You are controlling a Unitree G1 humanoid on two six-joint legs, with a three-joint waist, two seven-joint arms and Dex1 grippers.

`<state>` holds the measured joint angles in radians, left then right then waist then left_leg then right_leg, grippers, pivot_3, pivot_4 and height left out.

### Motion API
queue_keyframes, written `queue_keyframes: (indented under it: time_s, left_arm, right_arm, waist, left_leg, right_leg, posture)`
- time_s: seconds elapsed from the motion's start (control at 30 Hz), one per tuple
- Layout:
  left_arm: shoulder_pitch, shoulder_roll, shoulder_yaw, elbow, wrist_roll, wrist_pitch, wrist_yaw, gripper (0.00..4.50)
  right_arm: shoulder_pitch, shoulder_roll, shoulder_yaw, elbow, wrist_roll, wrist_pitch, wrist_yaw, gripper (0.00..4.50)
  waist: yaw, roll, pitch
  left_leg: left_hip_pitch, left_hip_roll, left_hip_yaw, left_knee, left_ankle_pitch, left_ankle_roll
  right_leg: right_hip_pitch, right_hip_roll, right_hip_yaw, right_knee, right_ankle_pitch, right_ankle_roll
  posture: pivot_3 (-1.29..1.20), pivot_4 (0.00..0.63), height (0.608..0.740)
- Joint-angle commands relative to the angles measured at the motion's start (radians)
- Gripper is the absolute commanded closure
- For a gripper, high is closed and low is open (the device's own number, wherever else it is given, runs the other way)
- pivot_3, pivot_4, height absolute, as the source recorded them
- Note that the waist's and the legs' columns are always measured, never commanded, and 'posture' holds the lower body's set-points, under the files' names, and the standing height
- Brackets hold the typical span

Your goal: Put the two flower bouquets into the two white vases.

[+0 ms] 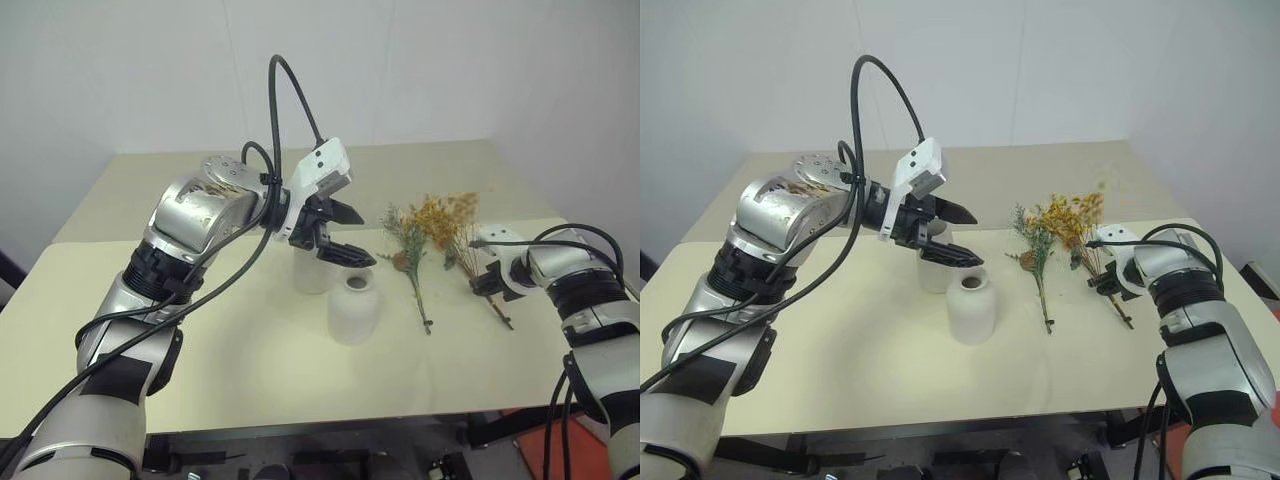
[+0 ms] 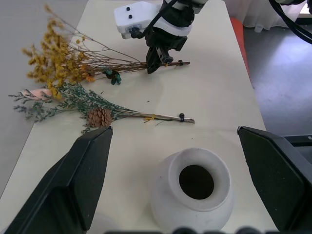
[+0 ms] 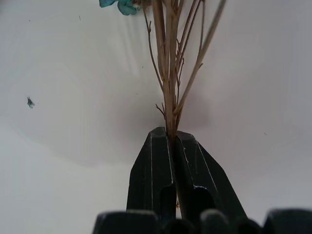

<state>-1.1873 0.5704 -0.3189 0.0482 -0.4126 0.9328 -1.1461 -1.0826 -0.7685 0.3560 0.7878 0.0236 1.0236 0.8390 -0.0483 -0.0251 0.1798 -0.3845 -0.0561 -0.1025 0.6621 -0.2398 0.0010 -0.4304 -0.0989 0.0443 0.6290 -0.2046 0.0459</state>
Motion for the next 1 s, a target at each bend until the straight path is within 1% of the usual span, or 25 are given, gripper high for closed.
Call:
queue_keyframes:
  time_s: [0.03,0.1,0.2,0.27,0.3,0.37,0.43,0.47,0.57,0.73,0.83,0.93,1.0]
  left_arm:
    - [0.038,0.063,0.065,-0.046,-0.005,-0.006,-0.001,0.0]
    - [0.07,0.106,0.093,-0.057,-0.007,-0.012,-0.006,0.0]
    - [0.103,0.165,0.134,-0.068,-0.011,-0.016,-0.01,0.0]
    - [0.117,0.199,0.161,-0.064,-0.01,-0.025,-0.011,0.0]
    - [0.126,0.216,0.175,-0.061,-0.01,-0.03,-0.011,0.0]
    - [0.145,0.24,0.191,-0.055,-0.004,-0.056,-0.014,0.0]
    - [0.182,0.263,0.2,-0.055,0.018,-0.107,-0.01,0.0]
    - [0.195,0.272,0.202,-0.053,0.027,-0.125,-0.008,0.0]
    - [0.221,0.273,0.223,-0.044,0.038,-0.136,0.028,0.0]
    - [0.233,0.224,0.265,-0.041,0.043,-0.132,0.136,0.0]
    - [0.241,0.194,0.278,-0.049,0.048,-0.134,0.187,0.0]
    - [0.252,0.166,0.288,-0.065,0.043,-0.144,0.216,0.0]
    - [0.255,0.159,0.288,-0.067,0.043,-0.147,0.221,0.0]
  right_arm:
    - [-0.06,-0.017,-0.138,-0.012,0.027,0.069,-0.059,4.49]
    - [-0.084,-0.013,-0.259,-0.035,0.059,0.112,-0.132,4.49]
    - [-0.119,0.008,-0.455,-0.099,0.109,0.154,-0.262,4.49]
    - [-0.108,0.042,-0.562,-0.204,0.137,0.103,-0.341,4.49]
    - [-0.077,0.075,-0.607,-0.297,0.162,0.029,-0.357,4.49]
    - [-0.035,0.134,-0.656,-0.427,0.195,-0.07,-0.379,4.49]
    - [-0.035,0.203,-0.686,-0.503,0.232,-0.108,-0.408,4.49]
    - [-0.043,0.231,-0.695,-0.519,0.248,-0.113,-0.421,4.49]
    - [-0.054,0.321,-0.64,-0.543,0.254,-0.255,-0.411,4.49]
    - [-0.102,0.488,-0.606,-0.468,0.279,-0.399,-0.418,4.49]
    - [-0.103,0.55,-0.548,-0.434,0.262,-0.49,-0.397,4.49]
    - [-0.107,0.614,-0.528,-0.401,0.273,-0.553,-0.403,4.49]
    - [-0.103,0.635,-0.511,-0.386,0.263,-0.602,-0.403,4.49]
  waist:
    - [-0.004,0.0,0.0]
    - [-0.01,0.0,0.0]
    - [-0.013,0.0,0.0]
    - [-0.014,0.0,0.0]
    - [-0.015,0.0,0.0]
    - [-0.017,0.0,0.0]
    - [-0.02,0.001,0.0]
    - [-0.022,0.001,0.0]
    - [-0.021,0.001,0.0]
    - [-0.021,0.001,0.0]
    - [-0.022,0.001,0.0]
    - [-0.022,0.001,0.0]
    - [-0.022,0.001,0.0]
  left_leg:
    - [-0.001,0.0,0.0,0.0,0.0,0.0]
    - [-0.005,0.0,0.001,0.0,0.001,-0.001]
    - [-0.006,0.0,0.001,0.0,0.001,-0.002]
    - [-0.006,0.0,0.002,-0.001,0.001,-0.002]
    - [-0.006,0.0,0.002,-0.001,0.001,-0.002]
    - [-0.006,0.0,0.002,-0.001,0.001,-0.002]
    - [-0.005,0.0,0.002,-0.001,0.001,-0.002]
    - [-0.005,0.0,0.002,-0.001,0.001,-0.002]
    - [-0.005,0.0,0.002,0.0,0.001,-0.002]
    - [-0.005,0.0,0.002,0.0,0.002,-0.003]
    - [-0.005,0.0,0.001,0.0,0.002,-0.003]
    - [-0.005,0.0,0.001,0.0,0.002,-0.004]
    - [-0.005,0.0,0.001,0.0,0.002,-0.004]
  right_leg:
    - [-0.001,0.0,0.001,0.0,0.0,0.0]
    - [-0.008,0.0,0.003,0.003,0.0,-0.001]
    - [-0.01,0.0,0.003,0.004,0.001,-0.001]
    - [-0.01,0.0,0.003,0.003,0.001,-0.001]
    - [-0.01,0.0,0.003,0.003,0.001,-0.001]
    - [-0.01,0.0,0.003,0.003,0.001,-0.001]
    - [-0.009,0.0,0.003,0.004,0.001,-0.001]
    - [-0.009,0.0,0.004,0.004,0.001,-0.001]
    - [-0.01,0.0,0.004,0.012,0.001,-0.001]
    - [-0.01,0.0,0.004,0.012,0.001,-0.001]
    - [-0.011,0.0,0.004,0.013,0.001,-0.001]
    - [-0.011,0.0,0.004,0.013,0.001,-0.001]
    - [-0.012,0.0,0.004,0.013,0.001,-0.002]
  posture:
    - [0.0,0.15,0.74]
    - [0.0,0.15,0.74]
    - [0.0,0.15,0.74]
    - [0.0,0.15,0.74]
    - [0.0,0.15,0.74]
    - [0.0,0.15,0.74]
    - [0.0,0.15,0.74]
    - [0.0,0.15,0.74]
    - [0.0,0.15,0.74]
    - [0.0,0.15,0.74]
    - [0.0,0.15,0.74]
    - [0.0,0.15,0.74]
    - [0.0,0.15,0.74]
